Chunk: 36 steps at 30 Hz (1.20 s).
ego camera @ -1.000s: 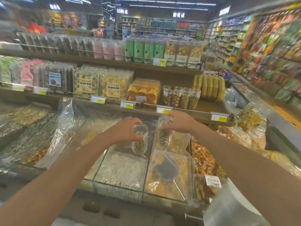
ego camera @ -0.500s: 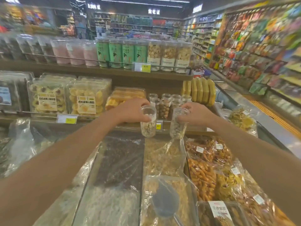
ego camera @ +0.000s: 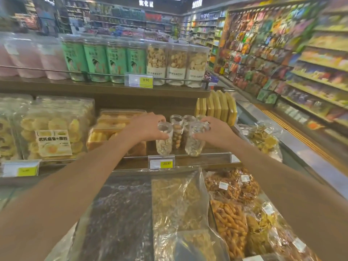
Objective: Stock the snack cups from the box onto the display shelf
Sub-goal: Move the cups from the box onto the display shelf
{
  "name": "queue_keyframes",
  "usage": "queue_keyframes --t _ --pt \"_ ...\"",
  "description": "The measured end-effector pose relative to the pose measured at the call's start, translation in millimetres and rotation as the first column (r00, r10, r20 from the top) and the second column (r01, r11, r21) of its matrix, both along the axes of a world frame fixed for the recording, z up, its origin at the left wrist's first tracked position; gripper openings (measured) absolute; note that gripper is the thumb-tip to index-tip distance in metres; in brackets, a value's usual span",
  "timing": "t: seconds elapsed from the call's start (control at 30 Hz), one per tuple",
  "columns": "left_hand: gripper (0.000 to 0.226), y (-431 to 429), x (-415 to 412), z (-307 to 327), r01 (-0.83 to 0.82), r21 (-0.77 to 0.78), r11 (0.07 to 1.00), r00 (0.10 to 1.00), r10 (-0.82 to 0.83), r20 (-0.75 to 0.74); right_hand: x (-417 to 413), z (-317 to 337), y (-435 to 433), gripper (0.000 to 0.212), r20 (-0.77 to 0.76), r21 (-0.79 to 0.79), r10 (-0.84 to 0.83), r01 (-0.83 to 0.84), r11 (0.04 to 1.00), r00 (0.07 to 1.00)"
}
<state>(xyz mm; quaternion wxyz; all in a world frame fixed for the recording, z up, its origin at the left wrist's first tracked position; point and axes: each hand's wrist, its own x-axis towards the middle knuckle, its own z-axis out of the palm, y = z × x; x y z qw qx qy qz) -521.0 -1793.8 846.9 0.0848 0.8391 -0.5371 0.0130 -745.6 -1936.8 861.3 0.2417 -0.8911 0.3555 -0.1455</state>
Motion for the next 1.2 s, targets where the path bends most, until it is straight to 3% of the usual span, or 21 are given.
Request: queue_keyframes --t 0.27,0.57,0.77,0.9,1.03,1.2 --pt "0.068 -29.2 23.5 -20.9 0.011 0.034 0.999 1.000 -0.011 0.010 44.8 -22.8 -25.9 0.068 0.057 0.005 0.002 -0.003 1.000 0.998" --pt "0.071 -32.8 38.2 -27.0 0.045 0.029 0.999 0.998 -0.047 0.041 79.8 -60.5 -31.1 0.076 0.051 0.072 0.022 -0.026 0.997 0.998" --pt "0.069 -31.1 46.2 -41.9 0.057 0.074 0.996 0.993 -0.065 0.102 89.0 -73.7 -28.1 0.080 0.054 0.067 0.041 -0.044 0.997 0.998" --pt "0.065 -30.2 47.3 -50.4 0.056 0.099 0.993 0.984 -0.072 0.165 92.4 -79.5 -25.7 0.073 0.050 0.065 0.064 -0.067 0.996 0.997" --pt "0.061 -31.8 46.8 -54.7 0.053 0.101 0.993 0.970 -0.075 0.232 96.8 -86.9 -19.9 0.086 0.012 0.049 0.086 -0.087 0.995 0.996" --pt "0.055 -32.4 45.0 -54.8 0.055 0.101 0.993 0.955 -0.081 0.286 96.5 -92.2 -16.8 0.085 0.015 0.037 0.077 -0.077 0.996 0.997"
